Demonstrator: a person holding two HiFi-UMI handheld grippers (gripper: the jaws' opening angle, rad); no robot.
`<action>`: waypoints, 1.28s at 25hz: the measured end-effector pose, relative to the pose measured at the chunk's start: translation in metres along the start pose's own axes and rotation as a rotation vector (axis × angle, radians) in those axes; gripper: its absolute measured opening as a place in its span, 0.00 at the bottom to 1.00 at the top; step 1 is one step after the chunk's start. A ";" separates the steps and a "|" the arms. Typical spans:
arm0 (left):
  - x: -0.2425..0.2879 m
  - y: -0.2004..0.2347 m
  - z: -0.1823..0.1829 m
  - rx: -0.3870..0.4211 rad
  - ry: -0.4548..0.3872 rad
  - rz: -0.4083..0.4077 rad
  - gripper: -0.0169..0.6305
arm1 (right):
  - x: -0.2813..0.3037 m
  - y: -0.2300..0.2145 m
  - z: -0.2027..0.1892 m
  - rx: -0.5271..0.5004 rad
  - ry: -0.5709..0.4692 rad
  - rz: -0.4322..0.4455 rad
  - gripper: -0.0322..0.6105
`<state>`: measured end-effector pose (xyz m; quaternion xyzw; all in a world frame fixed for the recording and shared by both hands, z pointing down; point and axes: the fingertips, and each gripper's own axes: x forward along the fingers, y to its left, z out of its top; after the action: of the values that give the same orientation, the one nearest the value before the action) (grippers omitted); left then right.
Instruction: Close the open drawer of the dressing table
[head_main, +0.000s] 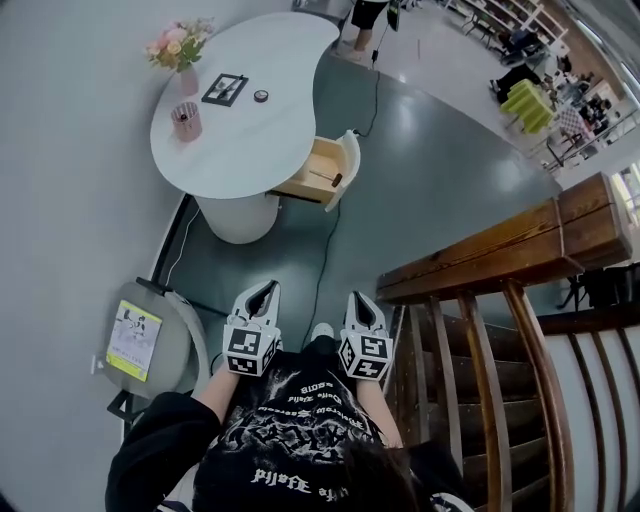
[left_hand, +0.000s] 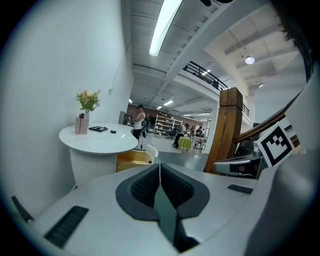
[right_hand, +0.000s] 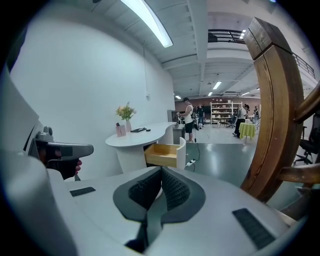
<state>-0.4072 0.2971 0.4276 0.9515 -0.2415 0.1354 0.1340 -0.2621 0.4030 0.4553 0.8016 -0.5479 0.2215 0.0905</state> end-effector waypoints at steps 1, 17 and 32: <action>0.000 0.001 0.000 0.001 0.003 0.001 0.07 | 0.001 0.000 0.000 0.010 -0.001 0.003 0.09; 0.062 0.019 0.009 -0.028 0.044 0.125 0.07 | 0.084 -0.033 0.025 -0.008 0.056 0.130 0.09; 0.189 -0.001 0.040 -0.090 0.056 0.258 0.07 | 0.180 -0.129 0.075 -0.011 0.076 0.246 0.09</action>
<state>-0.2386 0.2050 0.4509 0.9014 -0.3637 0.1673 0.1648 -0.0708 0.2729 0.4835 0.7189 -0.6394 0.2580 0.0877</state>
